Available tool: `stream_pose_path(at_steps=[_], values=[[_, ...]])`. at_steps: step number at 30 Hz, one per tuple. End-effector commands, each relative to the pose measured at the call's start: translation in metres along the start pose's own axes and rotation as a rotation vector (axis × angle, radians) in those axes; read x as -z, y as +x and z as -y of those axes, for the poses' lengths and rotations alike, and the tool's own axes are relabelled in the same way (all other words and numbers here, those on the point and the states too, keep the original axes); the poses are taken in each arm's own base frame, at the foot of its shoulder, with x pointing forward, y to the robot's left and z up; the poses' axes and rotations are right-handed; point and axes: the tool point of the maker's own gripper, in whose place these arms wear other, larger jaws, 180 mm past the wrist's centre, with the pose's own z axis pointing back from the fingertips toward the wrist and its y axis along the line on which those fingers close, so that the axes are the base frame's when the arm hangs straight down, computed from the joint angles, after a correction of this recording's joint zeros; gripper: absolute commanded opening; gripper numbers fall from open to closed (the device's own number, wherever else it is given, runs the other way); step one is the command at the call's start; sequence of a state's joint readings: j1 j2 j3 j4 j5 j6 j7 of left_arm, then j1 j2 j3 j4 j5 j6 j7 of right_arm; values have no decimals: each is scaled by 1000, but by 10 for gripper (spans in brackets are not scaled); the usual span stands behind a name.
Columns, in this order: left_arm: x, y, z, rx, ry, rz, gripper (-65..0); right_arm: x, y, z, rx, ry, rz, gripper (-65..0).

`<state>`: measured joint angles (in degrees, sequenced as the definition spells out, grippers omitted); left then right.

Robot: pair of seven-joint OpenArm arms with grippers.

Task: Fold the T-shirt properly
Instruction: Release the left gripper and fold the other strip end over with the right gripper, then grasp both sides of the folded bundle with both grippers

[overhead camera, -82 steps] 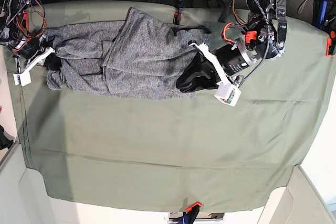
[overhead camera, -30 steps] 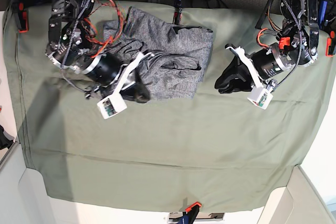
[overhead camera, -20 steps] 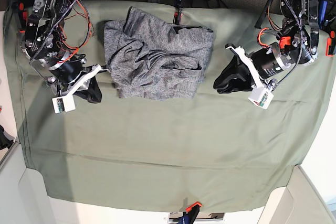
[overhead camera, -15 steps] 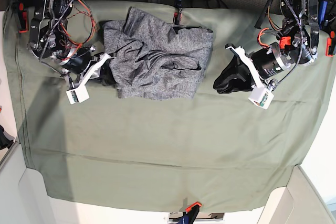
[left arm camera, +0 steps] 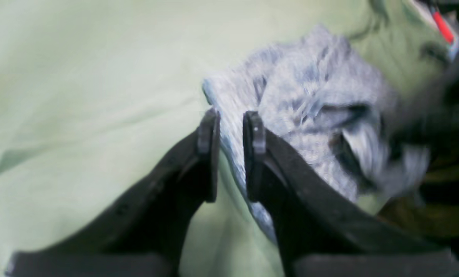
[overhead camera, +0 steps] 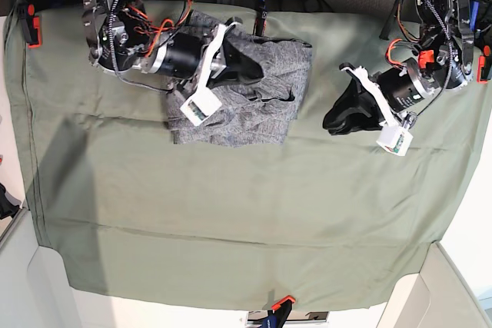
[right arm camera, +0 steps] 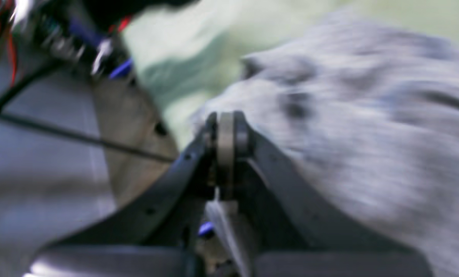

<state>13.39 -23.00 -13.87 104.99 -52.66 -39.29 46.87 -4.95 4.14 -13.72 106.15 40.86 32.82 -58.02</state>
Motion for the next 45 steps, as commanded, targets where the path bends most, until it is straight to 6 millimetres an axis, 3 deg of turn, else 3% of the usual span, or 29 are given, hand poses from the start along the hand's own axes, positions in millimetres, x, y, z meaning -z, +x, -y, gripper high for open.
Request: stream_pose_path(at_steps=[1, 4, 8, 14, 19, 21, 24, 30, 34, 42, 45], values=[[-7, 19, -1, 18, -10, 56, -538, 2, 11, -12, -30, 38, 31, -650], [-15, 24, -8, 3, 10, 75, -538, 8, 12, -20, -57, 53, 38, -650], [-16, 11, -4, -15, -6, 18, -538, -1, 30, 10, -100, -85, 116, -650], [-23, -17, 52, -11, -143, -88, -576, -47, 68, 82, -114, -352, 219, -650], [-30, -28, 120, 44, -292, -128, -579, -92, 91, 132, -115, -536, 273, -650], [-29, -39, 142, 50, -346, -162, -579, -101, 94, 146, -95, -566, 293, -650], [-24, -63, 159, 75, -385, -239, -580, -101, 90, 164, -46, -574, 297, -650], [-9, -85, 156, 179, -328, -280, -596, -78, 72, 192, 55, -542, 241, -650], [-4, -97, 145, 187, -295, -300, -596, -58, 66, 200, 82, -504, 200, -650], [19, -97, 106, 190, -227, -298, -596, -25, 66, 181, 25, -427, 126, -650], [24, -107, 93, 167, -206, -330, -596, -16, 64, 173, 3, -403, 105, -650]])
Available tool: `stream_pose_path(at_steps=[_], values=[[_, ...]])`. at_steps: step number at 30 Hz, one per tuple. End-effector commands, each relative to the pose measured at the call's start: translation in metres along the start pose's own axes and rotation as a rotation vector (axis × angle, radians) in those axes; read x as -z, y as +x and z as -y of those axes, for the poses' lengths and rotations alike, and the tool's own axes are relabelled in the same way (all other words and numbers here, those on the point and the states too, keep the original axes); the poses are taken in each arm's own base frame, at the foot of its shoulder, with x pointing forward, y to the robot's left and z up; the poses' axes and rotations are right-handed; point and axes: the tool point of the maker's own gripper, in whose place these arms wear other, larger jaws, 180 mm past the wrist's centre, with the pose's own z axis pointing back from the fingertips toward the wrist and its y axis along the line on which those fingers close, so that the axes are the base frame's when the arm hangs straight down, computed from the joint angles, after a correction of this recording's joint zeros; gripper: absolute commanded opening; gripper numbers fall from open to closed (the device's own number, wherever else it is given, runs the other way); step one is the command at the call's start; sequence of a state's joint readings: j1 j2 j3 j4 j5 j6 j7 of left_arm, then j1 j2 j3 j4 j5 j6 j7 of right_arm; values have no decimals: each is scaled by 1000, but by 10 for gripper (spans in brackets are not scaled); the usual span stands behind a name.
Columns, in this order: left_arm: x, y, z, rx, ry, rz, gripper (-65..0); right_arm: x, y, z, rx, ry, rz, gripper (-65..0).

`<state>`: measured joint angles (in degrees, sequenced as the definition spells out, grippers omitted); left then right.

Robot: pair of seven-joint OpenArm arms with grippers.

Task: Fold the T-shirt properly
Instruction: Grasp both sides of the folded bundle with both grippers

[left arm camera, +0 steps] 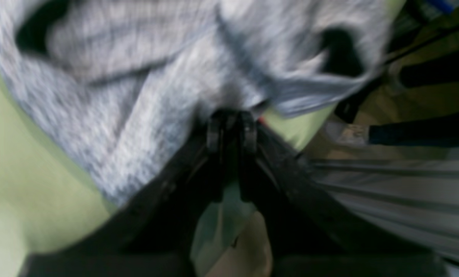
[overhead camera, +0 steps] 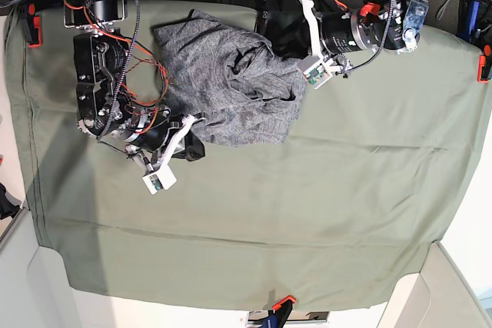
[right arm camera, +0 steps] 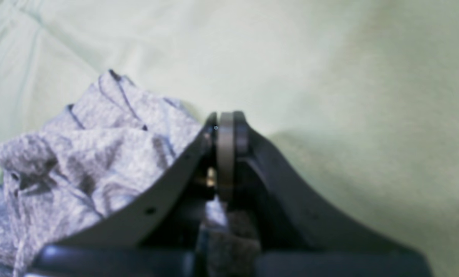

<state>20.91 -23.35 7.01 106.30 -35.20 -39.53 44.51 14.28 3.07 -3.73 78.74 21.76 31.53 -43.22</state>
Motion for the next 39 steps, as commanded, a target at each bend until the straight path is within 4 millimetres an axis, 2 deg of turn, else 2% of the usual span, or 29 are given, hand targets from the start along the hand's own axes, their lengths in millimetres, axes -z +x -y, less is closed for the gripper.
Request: stream_pose_path(at_steps=[1, 3, 6, 9, 19, 22, 29, 39], values=[[-1, 5, -4, 3, -2, 23, -596, -1, 22, -3, -24, 12, 56, -650], [3, 0, -13, -18, 6, 11, -596, 0, 21, -6, -31, 17, 52, -650], [7, 7, -29, -24, 24, 18, -596, 0, 21, -2, -52, -6, 52, -650], [7, 24, -43, -1, 44, 46, -596, 0, 19, 1, -64, -20, 39, -650], [-1, 84, -70, 87, 92, 147, -596, 0, 18, 3, -61, -28, 35, -650], [-1, 93, -82, 88, 107, 158, -596, 0, 17, 5, -70, -40, 27, -650], [21, 97, -114, -26, 113, 153, -596, -3, 16, 24, -34, -136, 21, -650], [46, 138, -147, -89, 114, 175, -596, -21, 20, 53, 56, -198, 63, -650]])
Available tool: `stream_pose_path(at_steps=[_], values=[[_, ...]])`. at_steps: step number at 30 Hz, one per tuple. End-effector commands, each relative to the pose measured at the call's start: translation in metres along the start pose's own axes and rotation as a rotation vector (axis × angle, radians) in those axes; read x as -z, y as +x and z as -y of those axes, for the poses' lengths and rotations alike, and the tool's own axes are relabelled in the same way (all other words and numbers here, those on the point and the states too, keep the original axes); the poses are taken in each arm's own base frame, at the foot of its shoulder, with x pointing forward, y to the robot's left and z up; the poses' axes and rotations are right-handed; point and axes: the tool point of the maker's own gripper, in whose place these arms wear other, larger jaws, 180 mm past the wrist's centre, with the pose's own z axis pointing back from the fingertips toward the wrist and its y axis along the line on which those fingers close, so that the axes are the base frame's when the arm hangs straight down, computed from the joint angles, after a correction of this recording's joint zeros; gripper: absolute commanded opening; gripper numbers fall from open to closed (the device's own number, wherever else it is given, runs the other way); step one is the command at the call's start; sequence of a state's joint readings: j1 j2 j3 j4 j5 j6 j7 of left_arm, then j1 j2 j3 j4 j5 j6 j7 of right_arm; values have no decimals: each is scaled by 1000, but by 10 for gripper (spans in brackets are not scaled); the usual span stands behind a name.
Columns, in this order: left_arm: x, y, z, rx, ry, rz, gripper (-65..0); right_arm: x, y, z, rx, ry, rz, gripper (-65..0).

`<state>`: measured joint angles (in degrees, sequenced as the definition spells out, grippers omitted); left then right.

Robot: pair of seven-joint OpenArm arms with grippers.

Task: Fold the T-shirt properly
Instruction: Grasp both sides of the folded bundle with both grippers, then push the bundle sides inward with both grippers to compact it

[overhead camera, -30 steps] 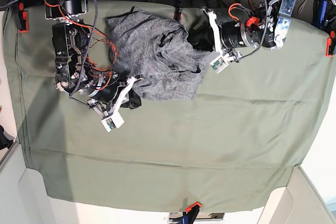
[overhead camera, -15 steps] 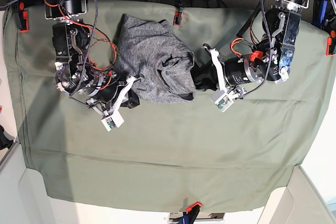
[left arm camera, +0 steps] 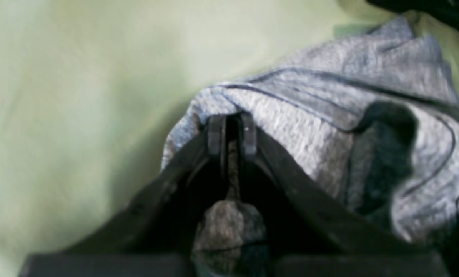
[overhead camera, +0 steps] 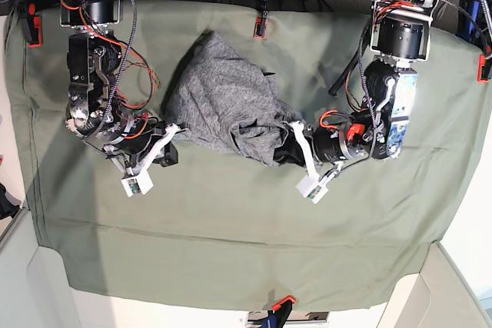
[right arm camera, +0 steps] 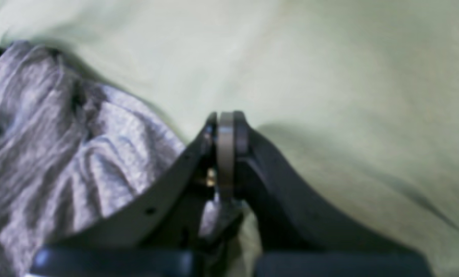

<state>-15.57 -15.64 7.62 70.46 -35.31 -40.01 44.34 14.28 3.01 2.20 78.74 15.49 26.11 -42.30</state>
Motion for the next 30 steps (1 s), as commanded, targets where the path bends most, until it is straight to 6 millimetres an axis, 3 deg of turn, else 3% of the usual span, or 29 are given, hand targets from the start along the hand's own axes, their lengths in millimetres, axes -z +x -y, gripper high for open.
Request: stream_pose_path(at_steps=[1, 6, 12, 19, 23, 27, 30], values=[[-1, 26, -3, 30, 4, 46, -596, -5, 21, 5, 7, -4, 56, -650], [16, 31, 3, 108, -11, -27, -596, -14, 23, 19, 93, -2, 75, -650], [18, 25, 6, 118, -22, -64, -596, -12, 26, 8, 101, 44, 91, -650], [-3, 6, 3, -12, -96, -93, -596, 0, 14, -19, -1, 78, 21, -650], [-17, -23, -7, -65, -92, -131, -596, 8, 5, -38, -75, 103, -23, -650], [-27, -51, -9, -79, -79, -179, -596, 11, -4, -40, -156, 77, -69, -650], [-38, -53, -3, -78, -93, -153, -596, 11, -3, -37, -159, 72, -65, -650]])
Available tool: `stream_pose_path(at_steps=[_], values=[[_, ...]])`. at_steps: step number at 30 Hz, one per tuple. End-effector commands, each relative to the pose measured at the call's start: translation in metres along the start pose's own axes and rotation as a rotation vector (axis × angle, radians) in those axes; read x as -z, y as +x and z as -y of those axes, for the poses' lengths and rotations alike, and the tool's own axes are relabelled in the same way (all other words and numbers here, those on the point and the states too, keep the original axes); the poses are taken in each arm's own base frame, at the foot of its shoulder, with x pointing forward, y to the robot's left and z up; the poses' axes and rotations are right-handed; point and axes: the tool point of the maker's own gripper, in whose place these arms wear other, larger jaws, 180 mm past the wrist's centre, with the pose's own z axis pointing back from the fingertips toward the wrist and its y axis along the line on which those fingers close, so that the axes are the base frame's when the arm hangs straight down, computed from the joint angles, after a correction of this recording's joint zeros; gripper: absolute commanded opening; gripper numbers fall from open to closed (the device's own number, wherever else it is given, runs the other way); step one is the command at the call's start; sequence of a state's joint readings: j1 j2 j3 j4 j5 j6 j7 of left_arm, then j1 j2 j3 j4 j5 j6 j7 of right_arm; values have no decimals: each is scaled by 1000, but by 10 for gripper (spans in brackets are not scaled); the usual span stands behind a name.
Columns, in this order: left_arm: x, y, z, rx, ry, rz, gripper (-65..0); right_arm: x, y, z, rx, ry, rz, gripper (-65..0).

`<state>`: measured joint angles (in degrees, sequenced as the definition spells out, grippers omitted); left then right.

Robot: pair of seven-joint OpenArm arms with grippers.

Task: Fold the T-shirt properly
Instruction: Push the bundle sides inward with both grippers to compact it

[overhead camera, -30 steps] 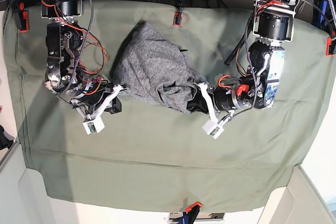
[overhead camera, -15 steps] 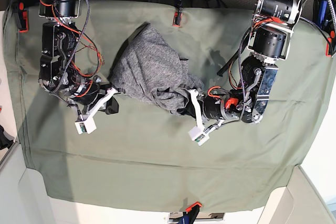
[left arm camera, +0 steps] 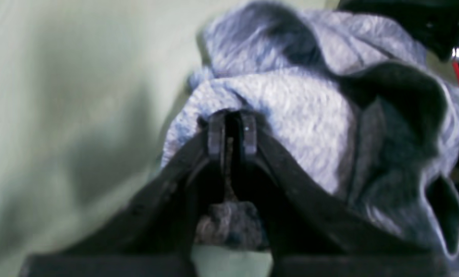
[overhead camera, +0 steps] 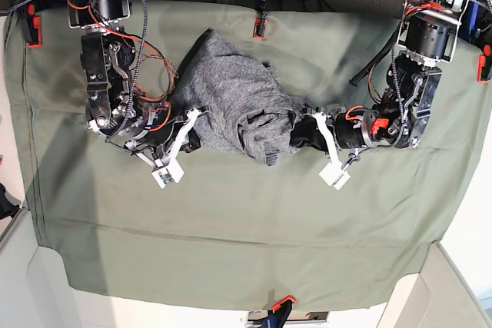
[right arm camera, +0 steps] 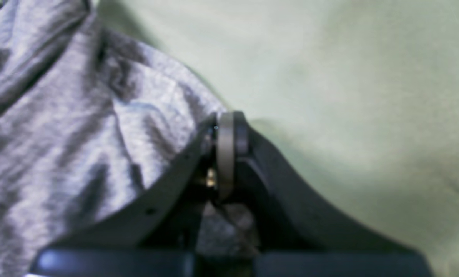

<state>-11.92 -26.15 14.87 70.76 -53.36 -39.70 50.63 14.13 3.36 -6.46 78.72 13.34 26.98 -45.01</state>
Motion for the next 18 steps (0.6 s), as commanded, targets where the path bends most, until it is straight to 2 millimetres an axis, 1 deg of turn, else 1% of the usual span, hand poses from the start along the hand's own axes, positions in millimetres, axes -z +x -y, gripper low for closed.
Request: stream_pose_path(at_steps=[1, 3, 6, 8, 11, 13, 18], values=[[-13, 6, -3, 25, 14, 8, -596, -5, 19, 5, -16, -6, 57, -650], [-29, 17, -4, 31, 33, 73, -596, -6, 18, 8, -19, -13, 54, -650], [-60, 34, -12, 34, 96, 181, -597, -7, 17, 11, -22, -19, 51, -650], [-75, 36, -15, 38, 129, 205, -596, -7, 18, 12, -23, -20, 56, -650], [-84, 26, -9, 51, 144, 182, -596, -8, 20, 13, -24, -22, 70, -650], [-85, 21, 4, 69, 127, 186, -596, -8, 23, 13, -25, -23, 81, -650], [-87, 2, 57, 129, 47, 183, -596, -9, 26, 16, -38, -36, 97, -650]])
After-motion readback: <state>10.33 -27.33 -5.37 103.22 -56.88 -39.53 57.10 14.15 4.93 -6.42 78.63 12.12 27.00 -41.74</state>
